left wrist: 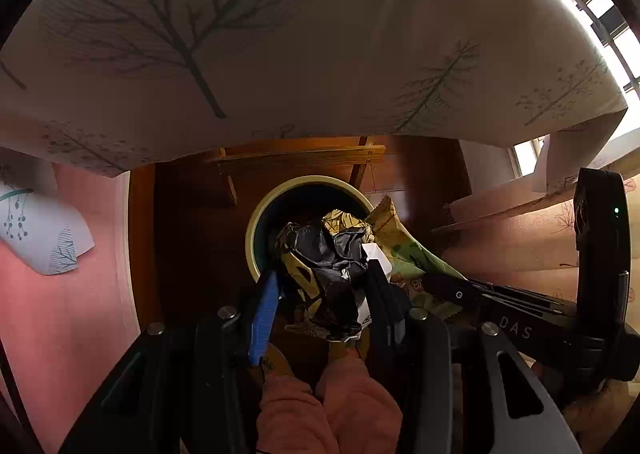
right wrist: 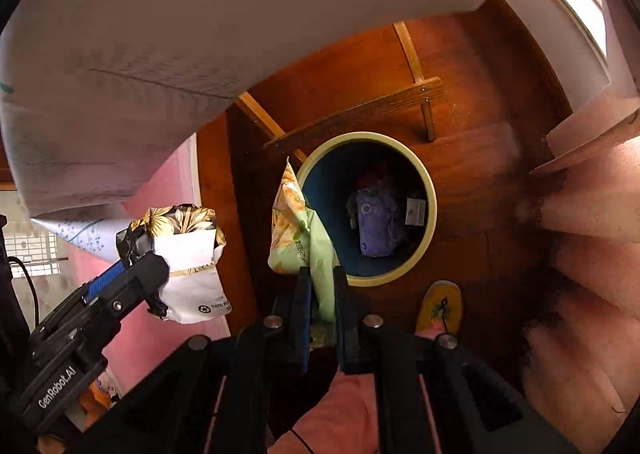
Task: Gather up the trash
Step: 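Carry both wrappers over the trash bin, then open both tools to drop the wrappers into the bin, then raise both tools back toward the table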
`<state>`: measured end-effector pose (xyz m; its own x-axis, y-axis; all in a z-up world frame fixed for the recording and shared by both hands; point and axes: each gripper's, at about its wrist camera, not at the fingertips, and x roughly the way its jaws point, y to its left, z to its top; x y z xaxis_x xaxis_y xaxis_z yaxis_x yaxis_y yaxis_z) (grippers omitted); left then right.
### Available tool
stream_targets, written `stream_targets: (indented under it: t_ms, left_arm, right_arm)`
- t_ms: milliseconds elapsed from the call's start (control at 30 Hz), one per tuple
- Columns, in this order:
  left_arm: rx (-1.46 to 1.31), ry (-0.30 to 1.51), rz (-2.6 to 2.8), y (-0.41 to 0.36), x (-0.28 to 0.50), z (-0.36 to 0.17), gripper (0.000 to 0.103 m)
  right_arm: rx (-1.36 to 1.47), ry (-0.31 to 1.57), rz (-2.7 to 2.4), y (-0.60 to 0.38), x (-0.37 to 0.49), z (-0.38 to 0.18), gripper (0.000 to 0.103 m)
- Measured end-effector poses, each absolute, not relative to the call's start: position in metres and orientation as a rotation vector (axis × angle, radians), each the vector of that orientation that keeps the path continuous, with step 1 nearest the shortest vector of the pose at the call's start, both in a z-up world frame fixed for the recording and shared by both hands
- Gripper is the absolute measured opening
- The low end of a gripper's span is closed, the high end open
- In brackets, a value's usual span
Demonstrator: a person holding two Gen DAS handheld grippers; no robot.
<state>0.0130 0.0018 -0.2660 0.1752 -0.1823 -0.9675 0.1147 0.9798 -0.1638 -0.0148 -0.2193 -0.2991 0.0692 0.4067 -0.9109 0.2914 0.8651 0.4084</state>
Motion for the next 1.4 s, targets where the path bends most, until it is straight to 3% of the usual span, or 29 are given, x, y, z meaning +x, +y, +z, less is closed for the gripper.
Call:
stream_targets:
  t_ms: [300,333,400,500,667,733,833,1033,1400]
  left_arm:
    - [0.011,1.363,-0.243,-0.013,0.03,-0.344,0.042]
    - [0.014,1.362,-0.245,-0.013,0.031,-0.348,0.048]
    - [0.021,1.353,-0.237,-0.012,0.031,-0.354,0.063]
    - [0.027,1.352,-0.215,-0.01,0.032,-0.358,0.073]
    - [0.01,1.359,-0.165,0.002,0.032,-0.353,0.08]
    - [0.008,1.349,-0.152,0.005,0.031,-0.346,0.09]
    - [0.009,1.331,-0.138,0.011,0.028,-0.333,0.096]
    - [0.017,1.278,-0.131,0.016,0.025,-0.288,0.097]
    - [0.041,1.113,-0.174,0.025,0.021,-0.145,0.101]
  right_arm:
    - [0.605,1.529,0.005,-0.221,0.003,-0.39,0.013]
    - [0.609,1.525,-0.001,-0.221,0.004,-0.395,0.014]
    - [0.62,1.53,-0.008,-0.221,0.005,-0.407,0.03]
    - [0.597,1.533,-0.027,-0.22,0.007,-0.415,0.048]
    - [0.578,1.534,-0.025,-0.217,0.002,-0.412,0.056]
    - [0.582,1.537,-0.021,-0.216,0.0,-0.408,0.057]
    - [0.58,1.536,-0.015,-0.215,-0.003,-0.395,0.058]
    - [0.557,1.486,0.009,-0.208,-0.004,-0.348,0.062]
    - [0.568,1.39,0.01,-0.21,-0.017,-0.215,0.068]
